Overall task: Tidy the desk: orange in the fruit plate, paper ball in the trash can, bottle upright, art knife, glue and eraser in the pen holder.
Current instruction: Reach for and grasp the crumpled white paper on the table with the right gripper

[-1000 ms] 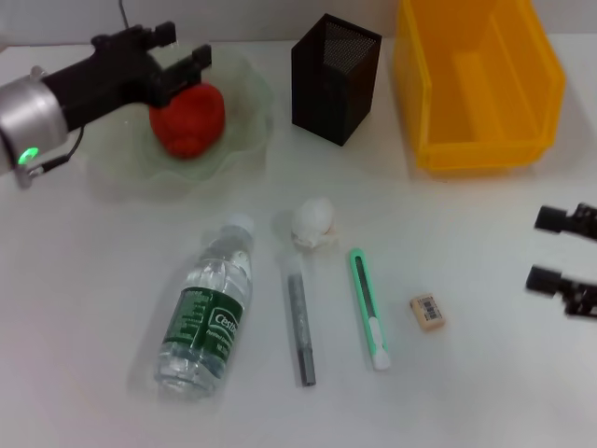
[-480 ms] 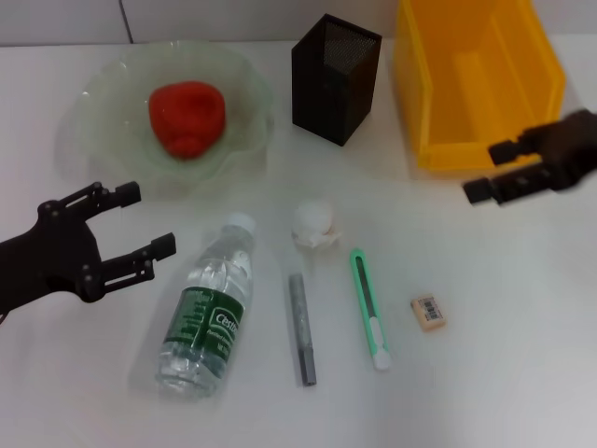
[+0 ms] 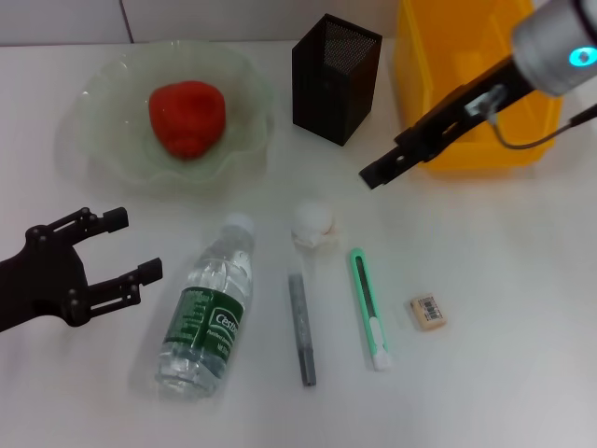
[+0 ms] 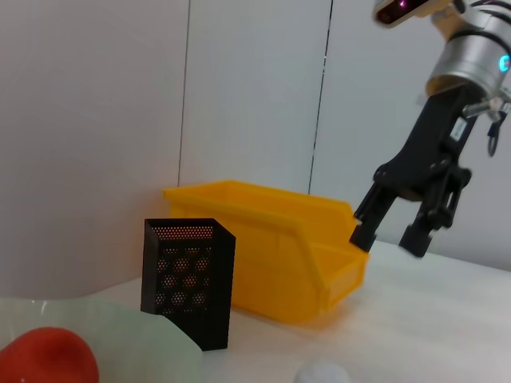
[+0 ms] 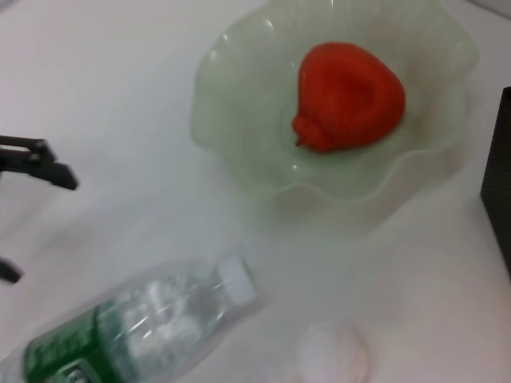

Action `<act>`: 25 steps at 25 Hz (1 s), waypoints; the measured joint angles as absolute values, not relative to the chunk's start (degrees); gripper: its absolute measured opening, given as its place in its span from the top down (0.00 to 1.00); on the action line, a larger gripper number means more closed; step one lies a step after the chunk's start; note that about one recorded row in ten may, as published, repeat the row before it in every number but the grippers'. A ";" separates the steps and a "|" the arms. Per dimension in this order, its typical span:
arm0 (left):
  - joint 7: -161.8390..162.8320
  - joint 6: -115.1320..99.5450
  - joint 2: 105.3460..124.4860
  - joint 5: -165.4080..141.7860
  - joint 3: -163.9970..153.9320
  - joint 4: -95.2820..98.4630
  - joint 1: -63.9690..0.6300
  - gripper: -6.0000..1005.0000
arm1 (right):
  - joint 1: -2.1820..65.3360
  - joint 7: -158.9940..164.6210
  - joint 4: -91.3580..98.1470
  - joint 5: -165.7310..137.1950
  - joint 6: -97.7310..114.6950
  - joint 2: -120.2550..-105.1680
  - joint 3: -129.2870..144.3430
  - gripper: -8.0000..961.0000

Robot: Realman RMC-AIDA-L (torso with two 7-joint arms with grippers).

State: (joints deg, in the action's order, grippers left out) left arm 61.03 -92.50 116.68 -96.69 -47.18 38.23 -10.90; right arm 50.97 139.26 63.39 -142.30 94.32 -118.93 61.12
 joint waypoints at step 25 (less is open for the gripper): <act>60.27 -92.17 117.33 -96.77 -47.36 38.58 -11.42 0.19 | 56.65 143.99 47.43 -138.47 73.24 -119.86 83.53 0.19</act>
